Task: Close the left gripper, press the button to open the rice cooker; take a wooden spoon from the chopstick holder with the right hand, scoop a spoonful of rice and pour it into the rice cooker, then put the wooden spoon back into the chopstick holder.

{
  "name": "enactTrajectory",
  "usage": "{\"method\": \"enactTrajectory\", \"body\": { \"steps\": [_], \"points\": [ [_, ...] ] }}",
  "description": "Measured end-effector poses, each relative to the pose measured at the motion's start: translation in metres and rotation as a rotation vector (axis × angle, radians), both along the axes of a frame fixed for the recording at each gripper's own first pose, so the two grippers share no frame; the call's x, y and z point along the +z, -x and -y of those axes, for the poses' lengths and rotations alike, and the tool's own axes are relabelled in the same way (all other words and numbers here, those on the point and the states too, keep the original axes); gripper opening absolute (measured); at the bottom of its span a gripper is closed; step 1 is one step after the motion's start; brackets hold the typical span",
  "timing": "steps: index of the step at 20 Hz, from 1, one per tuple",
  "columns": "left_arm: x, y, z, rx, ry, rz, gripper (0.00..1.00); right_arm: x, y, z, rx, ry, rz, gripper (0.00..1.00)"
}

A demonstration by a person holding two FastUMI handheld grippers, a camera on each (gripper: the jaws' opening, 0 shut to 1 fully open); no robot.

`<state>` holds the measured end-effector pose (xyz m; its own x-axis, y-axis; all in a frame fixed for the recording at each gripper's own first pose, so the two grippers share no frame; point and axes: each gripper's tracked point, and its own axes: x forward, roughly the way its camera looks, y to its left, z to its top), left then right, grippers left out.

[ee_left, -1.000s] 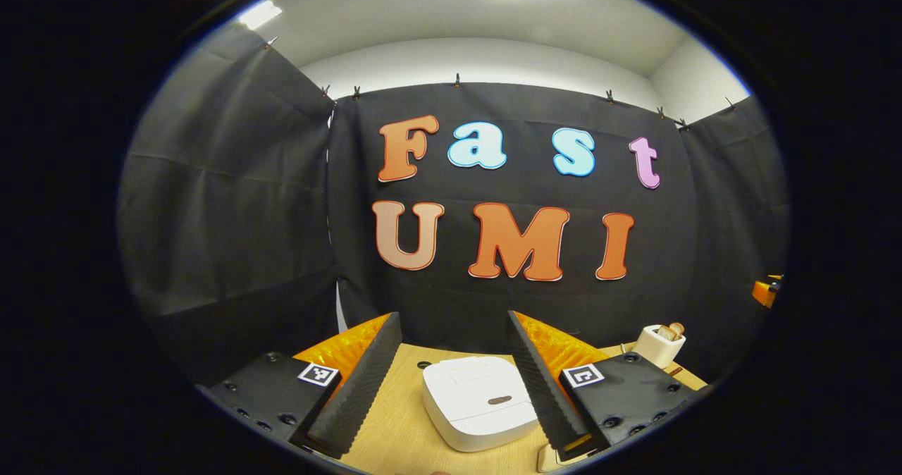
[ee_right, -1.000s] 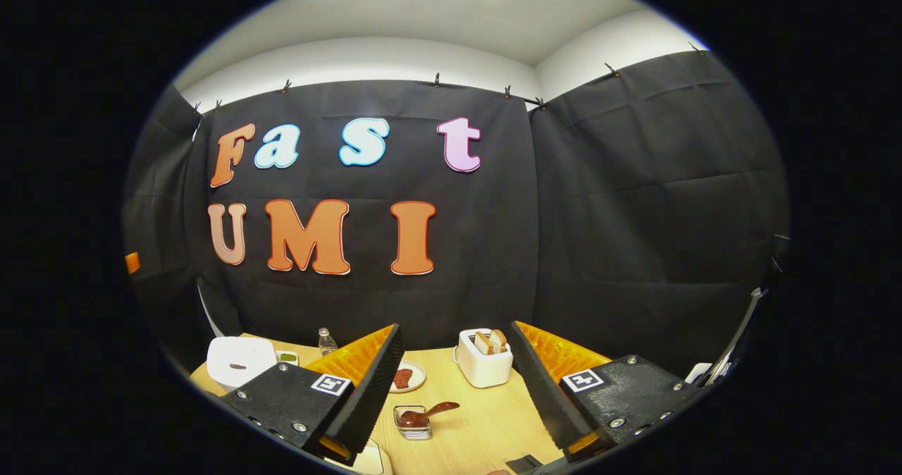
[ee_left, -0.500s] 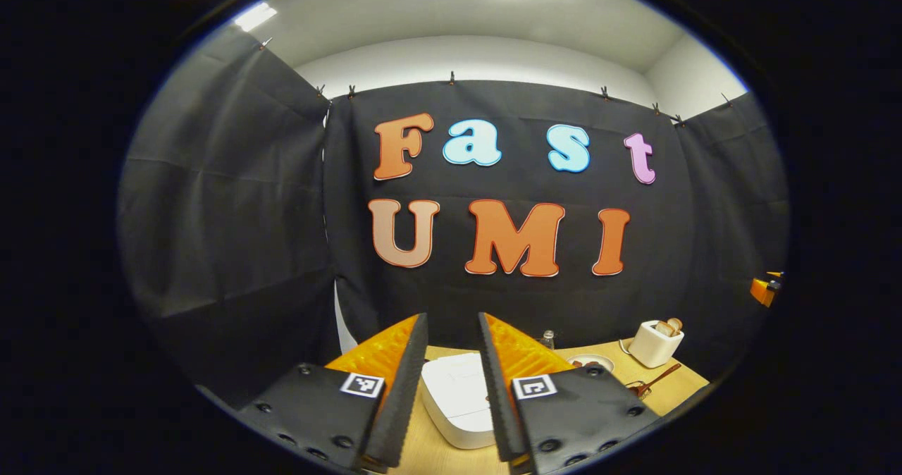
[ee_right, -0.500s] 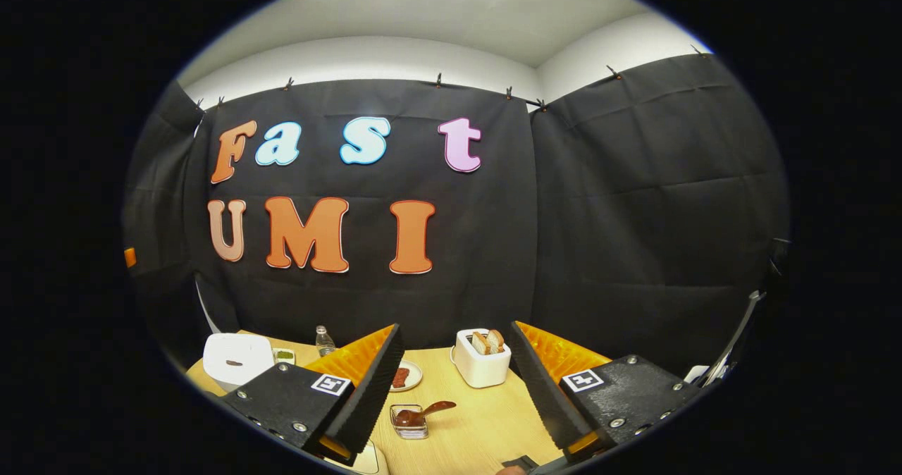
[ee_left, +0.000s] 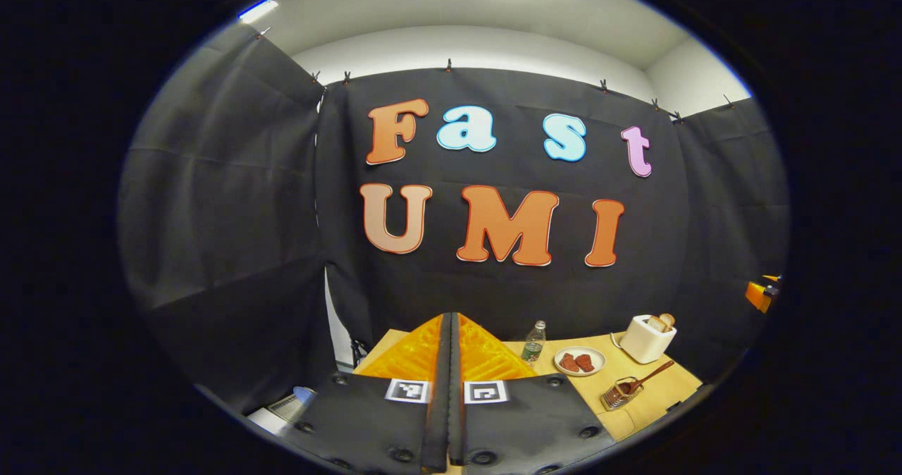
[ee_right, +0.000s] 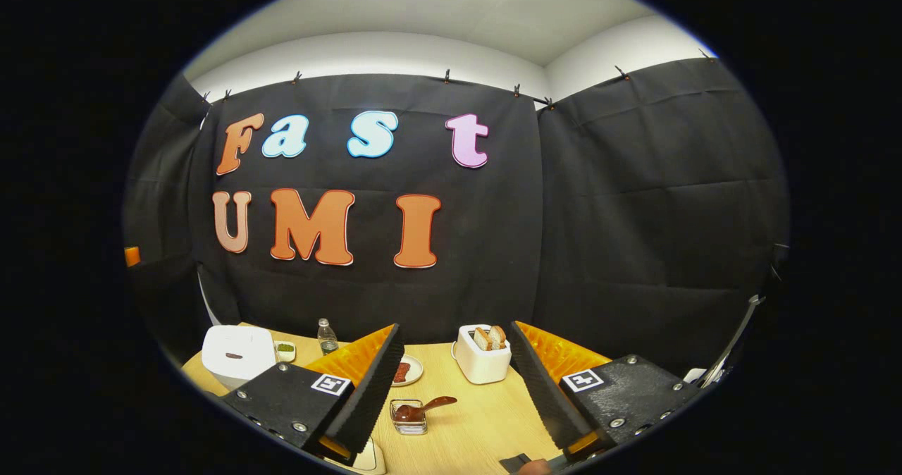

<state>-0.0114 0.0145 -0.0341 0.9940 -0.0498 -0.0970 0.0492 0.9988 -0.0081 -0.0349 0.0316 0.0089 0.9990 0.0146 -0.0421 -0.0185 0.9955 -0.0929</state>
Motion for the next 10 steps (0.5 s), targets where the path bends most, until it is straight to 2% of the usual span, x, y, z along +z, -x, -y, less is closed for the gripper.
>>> {"method": "enactTrajectory", "body": {
  "steps": [2, 3, 10],
  "points": [
    [-0.003, -0.007, 0.017, -0.064, 0.033, -0.005, 0.05, -0.002, 0.001, 0.000, 0.006, 0.000, -0.007, 0.94],
    [-0.013, -0.019, 0.019, -0.081, 0.037, -0.022, 0.02, -0.002, 0.001, 0.000, 0.009, 0.002, -0.010, 0.94],
    [-0.066, -0.072, 0.060, -0.177, 0.022, -0.112, 0.04, -0.008, -0.001, 0.001, 0.022, 0.012, -0.030, 0.94]
  ]
}}
